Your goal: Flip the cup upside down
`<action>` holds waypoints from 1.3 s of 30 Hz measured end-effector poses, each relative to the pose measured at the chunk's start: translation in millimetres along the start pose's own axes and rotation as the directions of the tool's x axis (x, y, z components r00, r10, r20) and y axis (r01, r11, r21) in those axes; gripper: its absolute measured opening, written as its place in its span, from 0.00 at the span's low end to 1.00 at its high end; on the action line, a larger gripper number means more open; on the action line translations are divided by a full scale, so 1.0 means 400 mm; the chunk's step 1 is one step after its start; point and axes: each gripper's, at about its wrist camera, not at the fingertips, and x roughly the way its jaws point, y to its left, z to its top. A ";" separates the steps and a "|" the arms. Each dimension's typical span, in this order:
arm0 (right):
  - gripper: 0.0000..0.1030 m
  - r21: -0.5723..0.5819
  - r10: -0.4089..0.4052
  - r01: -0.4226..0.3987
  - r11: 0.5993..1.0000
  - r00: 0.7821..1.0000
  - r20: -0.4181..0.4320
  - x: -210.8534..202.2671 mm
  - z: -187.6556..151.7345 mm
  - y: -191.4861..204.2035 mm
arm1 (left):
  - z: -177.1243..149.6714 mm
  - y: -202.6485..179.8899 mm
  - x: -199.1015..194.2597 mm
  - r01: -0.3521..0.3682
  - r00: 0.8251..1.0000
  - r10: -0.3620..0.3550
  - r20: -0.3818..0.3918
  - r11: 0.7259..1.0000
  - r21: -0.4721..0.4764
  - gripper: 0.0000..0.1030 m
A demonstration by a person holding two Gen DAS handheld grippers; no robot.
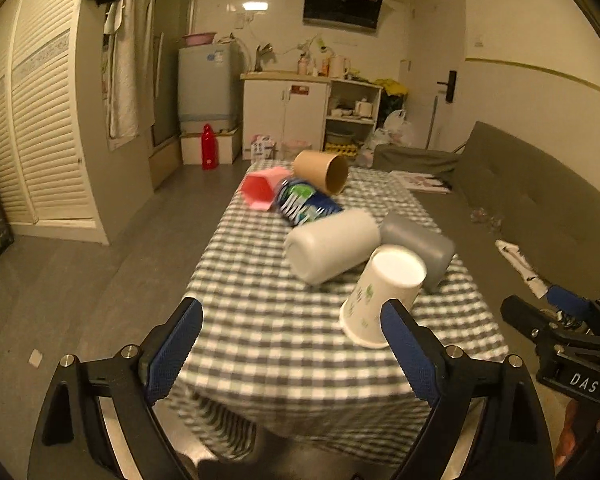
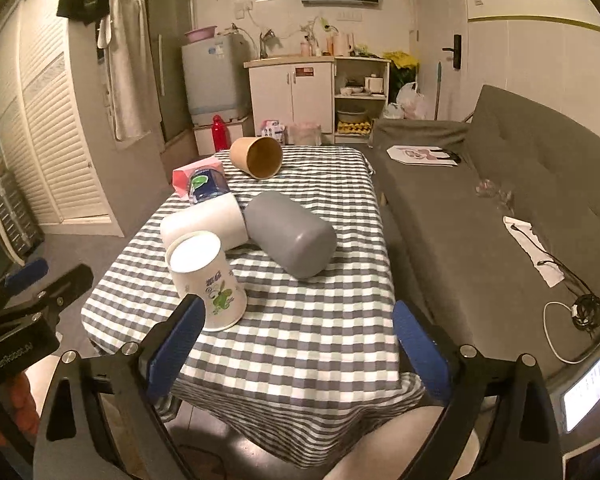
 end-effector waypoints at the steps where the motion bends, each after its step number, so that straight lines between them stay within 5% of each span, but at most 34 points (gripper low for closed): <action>1: 0.95 0.001 0.005 -0.005 1.000 1.000 -0.004 0.007 -0.005 0.001 | -0.010 0.003 0.001 -0.009 1.000 0.009 -0.007 1.000 0.005 0.91; 3: 1.00 0.010 0.017 -0.017 1.000 1.000 -0.017 0.017 -0.015 0.000 | -0.025 0.009 0.005 -0.030 0.999 0.030 -0.019 1.000 0.009 0.97; 39: 1.00 -0.010 -0.016 0.016 1.000 1.000 -0.019 0.030 -0.027 0.012 | -0.034 0.036 0.019 -0.064 0.998 0.063 -0.029 0.998 -0.011 0.98</action>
